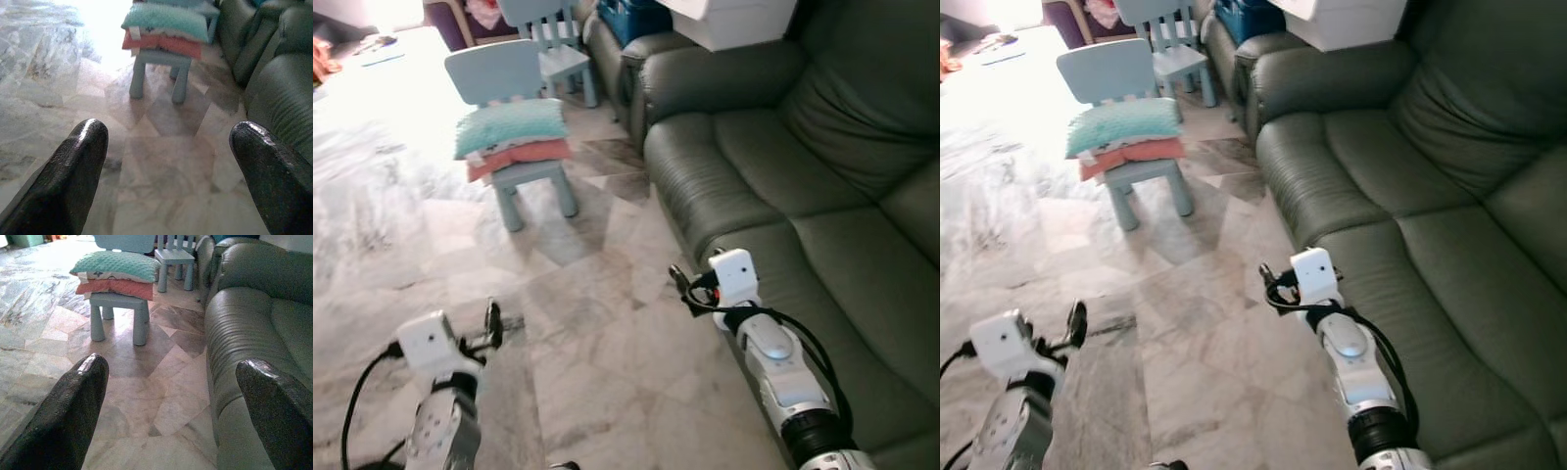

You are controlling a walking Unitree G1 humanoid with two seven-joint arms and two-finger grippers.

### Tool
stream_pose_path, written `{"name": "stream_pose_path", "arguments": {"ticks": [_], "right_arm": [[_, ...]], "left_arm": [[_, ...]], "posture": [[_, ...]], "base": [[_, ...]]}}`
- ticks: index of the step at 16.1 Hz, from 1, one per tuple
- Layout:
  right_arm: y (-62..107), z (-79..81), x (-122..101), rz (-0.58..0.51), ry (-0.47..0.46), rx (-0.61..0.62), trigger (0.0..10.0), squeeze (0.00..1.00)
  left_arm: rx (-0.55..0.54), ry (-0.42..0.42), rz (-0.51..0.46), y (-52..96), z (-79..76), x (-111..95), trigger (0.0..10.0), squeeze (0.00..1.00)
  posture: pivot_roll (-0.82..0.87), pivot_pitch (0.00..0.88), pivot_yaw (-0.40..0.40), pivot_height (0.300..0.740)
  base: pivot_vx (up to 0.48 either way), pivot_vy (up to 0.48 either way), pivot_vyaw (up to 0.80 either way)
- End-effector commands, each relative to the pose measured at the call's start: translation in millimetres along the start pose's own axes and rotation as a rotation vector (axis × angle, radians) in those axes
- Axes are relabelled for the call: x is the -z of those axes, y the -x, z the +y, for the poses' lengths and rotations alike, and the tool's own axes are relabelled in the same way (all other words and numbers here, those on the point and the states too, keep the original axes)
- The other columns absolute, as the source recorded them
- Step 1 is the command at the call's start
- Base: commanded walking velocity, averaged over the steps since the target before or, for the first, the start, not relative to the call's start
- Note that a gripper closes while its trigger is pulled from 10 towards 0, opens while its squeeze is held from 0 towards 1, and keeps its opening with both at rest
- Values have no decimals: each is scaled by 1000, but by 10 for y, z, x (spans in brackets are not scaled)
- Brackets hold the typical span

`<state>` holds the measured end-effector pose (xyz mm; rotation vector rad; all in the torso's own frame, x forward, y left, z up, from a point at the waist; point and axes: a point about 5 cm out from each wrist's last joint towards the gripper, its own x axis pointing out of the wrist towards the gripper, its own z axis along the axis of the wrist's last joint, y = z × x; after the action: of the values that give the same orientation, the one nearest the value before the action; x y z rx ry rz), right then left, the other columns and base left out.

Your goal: Move the pillow to the sofa

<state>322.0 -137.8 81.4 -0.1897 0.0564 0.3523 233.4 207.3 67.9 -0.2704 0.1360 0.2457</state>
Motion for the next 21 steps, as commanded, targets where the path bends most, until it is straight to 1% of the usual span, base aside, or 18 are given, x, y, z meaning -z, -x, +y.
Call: {"name": "stream_pose_path", "arguments": {"ticks": [1, 3, 7, 9, 10, 14, 15, 21], "right_arm": [[-25, 61, -21, -8, 2, -16, 10000, 0], [-19, 73, -10, -6, -4, -16, 10000, 0], [-33, 65, -5, -3, -11, -15, 10000, 0], [-42, 74, -12, -5, -15, -14, 10000, 0], [-48, 82, -19, -9, -17, -14, 10000, 0], [-43, 107, -8, -12, -23, -12, 10000, 0], [-41, 109, -7, -13, -25, -11, 10000, 0], [-58, 141, -29, -30, -45, -11, 10000, 0]], "left_arm": [[-25, -6, 8, 26, 89, 25, 10000, 0], [-20, 7, 4, 34, 73, 32, 10000, 0], [-16, 28, 8, 40, 49, 57, 10000, 0], [-15, 5, 1, 41, 73, 38, 10000, 0], [-14, 22, -15, 47, 85, 20, 10000, 0], [7, 4, -15, 46, 66, 7, 10000, 0], [9, 11, -22, 46, 61, 0, 10000, 0], [5, 5, -41, 60, 110, -39, 10000, 0]], "posture": [[-145, 114, 72, 740], [-145, 107, 72, 740], [-143, 101, 70, 740], [-136, 96, 72, 740], [-135, 98, 74, 740], [-133, 100, 82, 740], [-132, 100, 81, 740], [-121, 94, 82, 740]], "base": [[0, 0, 800], [0, 0, 656], [0, 0, 0], [0, 0, 0], [0, 0, 0], [0, 0, 0], [0, 0, 0], [0, 0, 0]]}}
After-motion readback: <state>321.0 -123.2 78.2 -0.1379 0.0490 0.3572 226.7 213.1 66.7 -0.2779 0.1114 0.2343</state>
